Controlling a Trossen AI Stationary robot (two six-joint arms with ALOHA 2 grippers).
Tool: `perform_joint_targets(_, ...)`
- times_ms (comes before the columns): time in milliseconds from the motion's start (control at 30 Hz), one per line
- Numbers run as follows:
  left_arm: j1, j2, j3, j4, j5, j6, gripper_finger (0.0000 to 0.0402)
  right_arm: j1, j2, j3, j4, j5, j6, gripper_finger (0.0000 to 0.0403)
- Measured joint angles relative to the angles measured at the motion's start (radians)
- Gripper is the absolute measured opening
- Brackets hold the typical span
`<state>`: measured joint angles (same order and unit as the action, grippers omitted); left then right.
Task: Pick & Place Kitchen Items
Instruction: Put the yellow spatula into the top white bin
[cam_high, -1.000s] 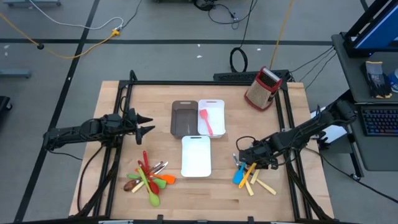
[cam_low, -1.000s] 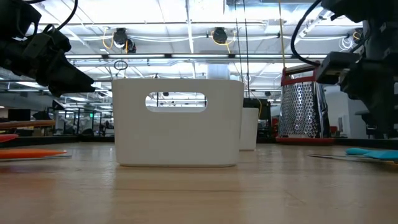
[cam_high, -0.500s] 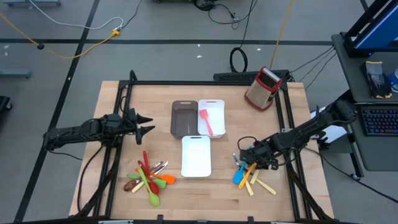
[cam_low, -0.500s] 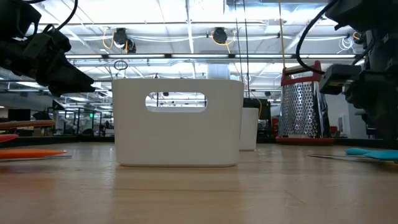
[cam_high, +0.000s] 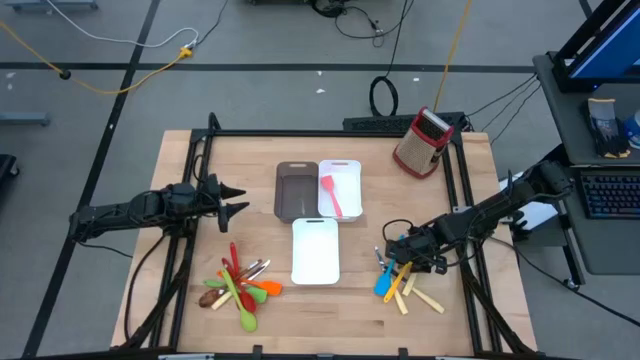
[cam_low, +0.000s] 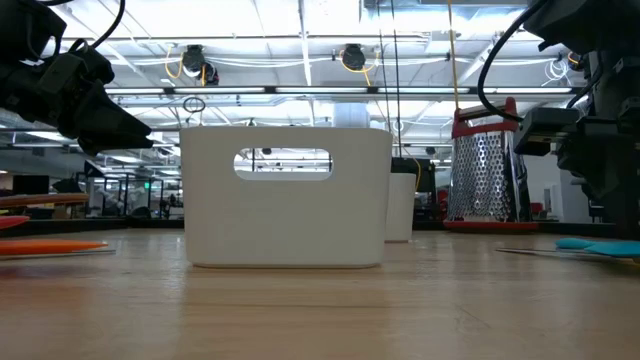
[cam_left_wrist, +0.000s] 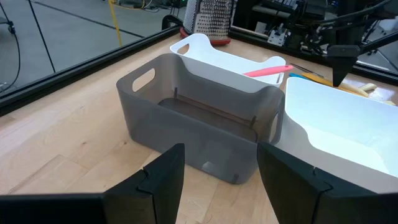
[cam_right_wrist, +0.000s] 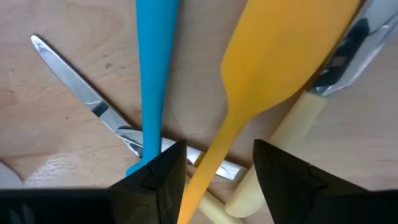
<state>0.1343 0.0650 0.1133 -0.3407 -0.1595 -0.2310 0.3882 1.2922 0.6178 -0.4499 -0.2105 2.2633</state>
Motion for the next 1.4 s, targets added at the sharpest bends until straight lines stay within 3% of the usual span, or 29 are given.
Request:
perform_joint_targets(467, 0.0, 0.0, 0.0, 0.0, -0.001, 0.0, 0.0207, -0.001, 0.091, 0.004, 0.038, 0.0, 0.001, 0.0176)
perform_joint_targets(1100, 0.0, 0.0, 0.0, 0.0, 0.0, 0.017, 0.0207, -0.031, 0.089, 0.0, 0.063, 0.083, -0.004, 0.0034)
perform_joint_targets(1400, 0.0, 0.0, 0.0, 0.0, 0.0, 0.019, 0.0207, -0.031, 0.089, 0.0, 0.068, 0.083, 0.003, 0.0033)
